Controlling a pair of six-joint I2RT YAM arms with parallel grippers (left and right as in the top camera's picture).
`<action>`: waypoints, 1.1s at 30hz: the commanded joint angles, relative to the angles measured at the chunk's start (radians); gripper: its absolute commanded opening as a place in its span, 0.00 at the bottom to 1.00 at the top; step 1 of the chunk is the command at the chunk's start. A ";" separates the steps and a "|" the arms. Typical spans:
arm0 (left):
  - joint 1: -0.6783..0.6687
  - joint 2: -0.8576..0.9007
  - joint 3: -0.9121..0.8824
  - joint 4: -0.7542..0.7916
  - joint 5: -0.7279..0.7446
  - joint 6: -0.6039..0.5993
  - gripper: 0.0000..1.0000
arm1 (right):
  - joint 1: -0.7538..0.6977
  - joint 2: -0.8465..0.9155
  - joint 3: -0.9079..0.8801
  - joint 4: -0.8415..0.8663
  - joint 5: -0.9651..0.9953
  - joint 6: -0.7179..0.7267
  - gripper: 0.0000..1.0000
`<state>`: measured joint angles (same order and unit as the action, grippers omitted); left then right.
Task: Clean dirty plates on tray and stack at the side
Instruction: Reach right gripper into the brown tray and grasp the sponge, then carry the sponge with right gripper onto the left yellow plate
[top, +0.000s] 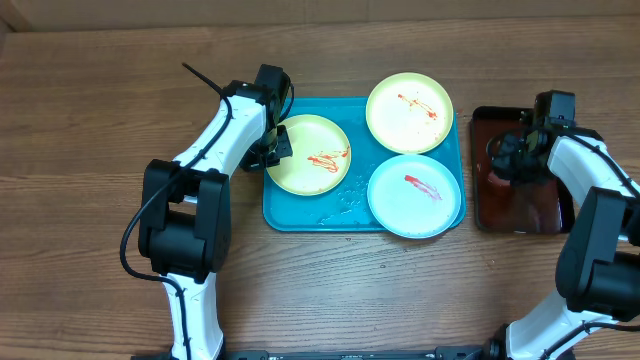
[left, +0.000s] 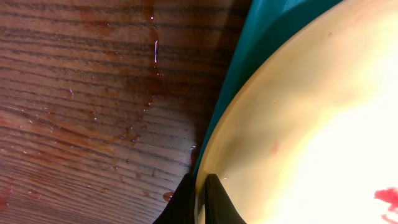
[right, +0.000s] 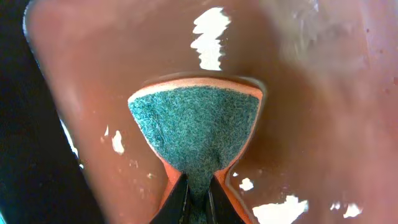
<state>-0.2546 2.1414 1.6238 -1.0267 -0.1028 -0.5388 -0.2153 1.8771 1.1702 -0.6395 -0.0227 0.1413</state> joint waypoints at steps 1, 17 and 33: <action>0.008 0.016 0.014 -0.008 -0.052 0.023 0.04 | -0.004 0.001 -0.006 -0.003 -0.008 0.016 0.04; 0.006 0.016 0.014 0.042 0.001 0.023 0.04 | -0.003 -0.005 0.398 -0.436 -0.121 0.044 0.04; 0.006 0.016 0.014 0.063 0.209 0.113 0.04 | 0.248 -0.027 0.415 -0.372 -0.600 -0.027 0.04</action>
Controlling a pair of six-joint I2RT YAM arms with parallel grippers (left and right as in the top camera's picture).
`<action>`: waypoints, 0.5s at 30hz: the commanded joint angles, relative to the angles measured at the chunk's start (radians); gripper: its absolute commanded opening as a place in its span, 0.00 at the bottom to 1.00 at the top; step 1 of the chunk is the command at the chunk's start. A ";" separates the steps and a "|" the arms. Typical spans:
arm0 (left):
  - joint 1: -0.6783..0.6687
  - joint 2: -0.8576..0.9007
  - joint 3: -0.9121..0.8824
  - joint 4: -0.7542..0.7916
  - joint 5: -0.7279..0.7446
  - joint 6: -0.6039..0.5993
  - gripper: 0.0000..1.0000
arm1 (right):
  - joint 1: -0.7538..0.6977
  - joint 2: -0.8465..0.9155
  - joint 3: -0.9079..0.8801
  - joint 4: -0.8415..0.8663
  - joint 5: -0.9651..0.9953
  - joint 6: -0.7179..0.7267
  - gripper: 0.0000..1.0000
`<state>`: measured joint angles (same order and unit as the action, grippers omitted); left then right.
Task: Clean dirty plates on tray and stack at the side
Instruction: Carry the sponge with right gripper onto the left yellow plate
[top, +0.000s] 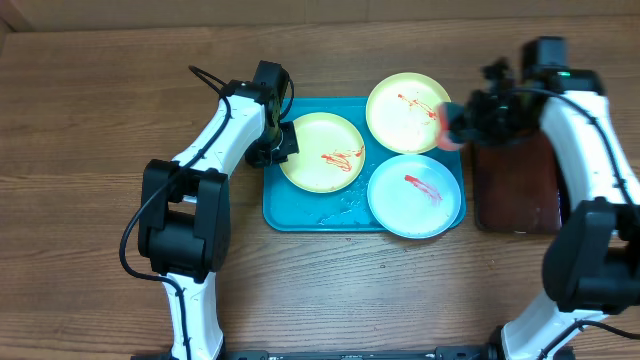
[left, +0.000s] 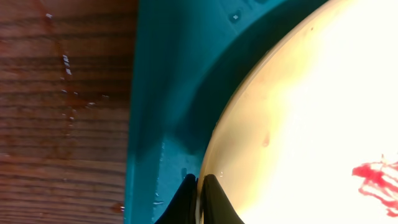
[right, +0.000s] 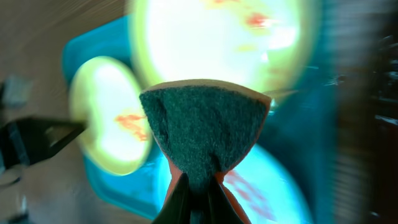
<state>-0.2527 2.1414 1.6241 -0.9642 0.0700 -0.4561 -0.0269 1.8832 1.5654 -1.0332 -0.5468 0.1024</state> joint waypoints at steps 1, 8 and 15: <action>0.004 0.016 0.014 0.000 0.036 0.030 0.04 | 0.087 -0.034 0.020 0.037 -0.062 0.037 0.04; 0.005 0.016 0.014 0.005 0.054 0.030 0.04 | 0.271 -0.030 0.005 0.146 0.201 0.228 0.04; 0.006 0.016 0.014 0.018 0.054 0.030 0.04 | 0.411 0.047 0.004 0.216 0.353 0.338 0.04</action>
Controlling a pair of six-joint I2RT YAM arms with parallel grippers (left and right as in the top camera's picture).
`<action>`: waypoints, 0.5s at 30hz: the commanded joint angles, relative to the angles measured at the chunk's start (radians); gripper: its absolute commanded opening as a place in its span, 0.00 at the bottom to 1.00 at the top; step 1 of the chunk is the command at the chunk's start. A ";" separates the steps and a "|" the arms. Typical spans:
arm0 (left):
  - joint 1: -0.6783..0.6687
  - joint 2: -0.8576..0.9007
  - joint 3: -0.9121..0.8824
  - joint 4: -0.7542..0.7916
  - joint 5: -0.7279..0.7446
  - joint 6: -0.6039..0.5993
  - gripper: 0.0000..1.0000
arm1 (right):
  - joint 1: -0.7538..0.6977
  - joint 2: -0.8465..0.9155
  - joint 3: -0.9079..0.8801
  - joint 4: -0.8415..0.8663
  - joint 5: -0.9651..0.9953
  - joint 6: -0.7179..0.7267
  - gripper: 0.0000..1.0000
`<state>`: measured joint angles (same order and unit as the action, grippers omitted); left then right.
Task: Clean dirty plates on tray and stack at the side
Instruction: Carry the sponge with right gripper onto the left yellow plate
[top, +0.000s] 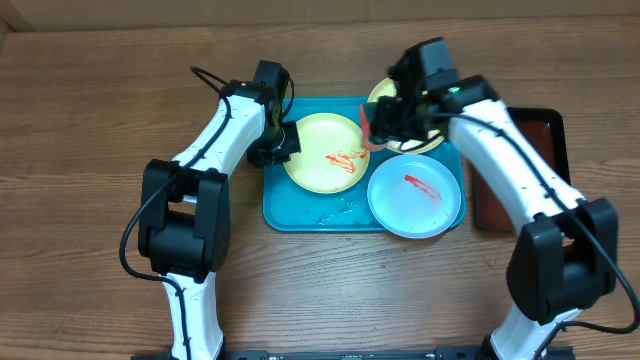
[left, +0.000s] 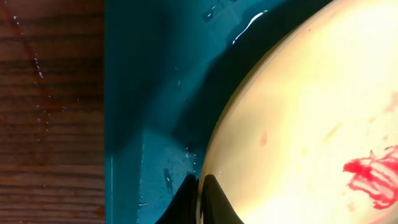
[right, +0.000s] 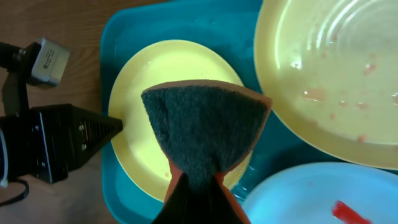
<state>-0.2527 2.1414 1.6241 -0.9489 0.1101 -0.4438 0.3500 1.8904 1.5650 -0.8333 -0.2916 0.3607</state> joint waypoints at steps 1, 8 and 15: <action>0.006 0.016 0.014 0.003 0.014 0.018 0.04 | 0.045 0.056 0.005 0.022 0.109 0.098 0.04; 0.006 0.016 0.014 0.006 0.014 0.010 0.04 | 0.089 0.161 0.005 0.048 0.119 0.172 0.04; 0.006 0.016 0.014 0.007 0.014 0.010 0.04 | 0.089 0.233 0.005 0.043 0.145 0.199 0.04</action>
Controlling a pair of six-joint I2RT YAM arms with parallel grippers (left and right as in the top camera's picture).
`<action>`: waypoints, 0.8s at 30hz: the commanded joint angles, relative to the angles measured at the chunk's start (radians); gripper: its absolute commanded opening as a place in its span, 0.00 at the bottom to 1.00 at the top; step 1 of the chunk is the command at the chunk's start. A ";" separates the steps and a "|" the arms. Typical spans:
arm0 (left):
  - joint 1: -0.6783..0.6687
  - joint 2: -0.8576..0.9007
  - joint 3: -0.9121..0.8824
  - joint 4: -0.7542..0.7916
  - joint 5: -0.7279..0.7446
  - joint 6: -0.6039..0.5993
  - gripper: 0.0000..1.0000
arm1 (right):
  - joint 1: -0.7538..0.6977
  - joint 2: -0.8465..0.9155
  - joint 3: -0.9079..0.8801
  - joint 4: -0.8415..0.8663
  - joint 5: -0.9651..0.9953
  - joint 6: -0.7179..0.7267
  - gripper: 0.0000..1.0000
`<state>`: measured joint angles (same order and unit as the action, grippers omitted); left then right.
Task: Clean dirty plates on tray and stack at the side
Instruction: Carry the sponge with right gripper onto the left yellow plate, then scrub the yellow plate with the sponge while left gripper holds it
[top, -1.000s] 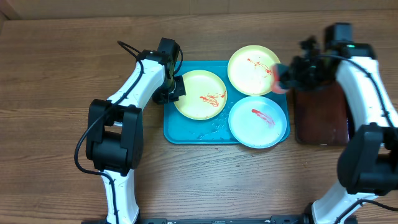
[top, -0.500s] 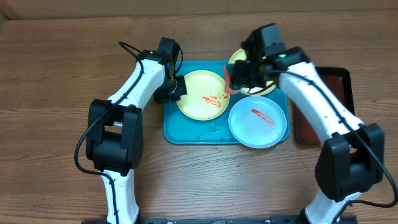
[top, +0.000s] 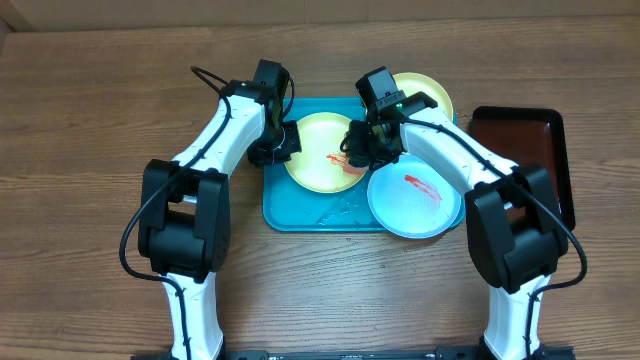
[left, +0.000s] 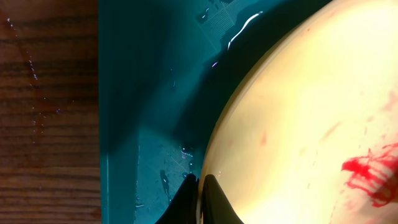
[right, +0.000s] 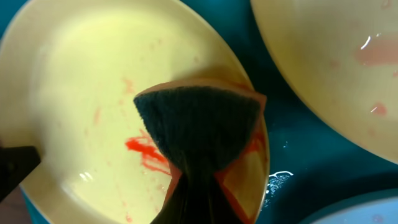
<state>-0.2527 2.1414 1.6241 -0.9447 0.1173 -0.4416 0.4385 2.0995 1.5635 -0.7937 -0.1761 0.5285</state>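
A teal tray (top: 300, 215) holds three plates. The left yellow plate (top: 312, 155) carries red smears (right: 144, 149) and my left gripper (left: 200, 180) is shut on its left rim (left: 214, 162). My right gripper (right: 194, 186) is shut on a green and orange sponge (right: 199, 121) that rests on this plate near its right side (top: 355, 155). A second yellow plate (top: 425, 90) sits at the tray's back right, partly hidden by the right arm. A pale blue plate (top: 415, 200) with a red streak lies at the front right.
A dark red tray (top: 525, 150) with liquid in it lies on the wooden table (top: 80, 120) to the right of the teal one. Water drops spot the teal tray's floor (top: 345, 208).
My right gripper has come down and left with the sponge, from above the tray onto the left yellow plate. The left gripper still holds the plate's rim.
The sponge was first in the dark red tray, in my right gripper, while the left gripper held the yellow plate partly over the teal tray's left edge. The plate then sat further inside the tray. The sponge was over the back plate, then the left one.
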 joint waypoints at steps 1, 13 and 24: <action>0.006 0.016 0.014 0.003 0.007 0.008 0.04 | 0.000 0.037 0.006 0.001 0.029 0.050 0.04; 0.006 0.016 0.014 0.003 0.015 0.008 0.04 | 0.045 0.080 0.006 0.067 -0.115 0.069 0.04; 0.006 0.016 0.014 -0.005 0.015 0.008 0.04 | 0.065 0.080 0.007 0.166 -0.060 0.074 0.04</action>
<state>-0.2459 2.1414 1.6241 -0.9470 0.1200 -0.4416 0.5262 2.1578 1.5639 -0.6415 -0.2653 0.5987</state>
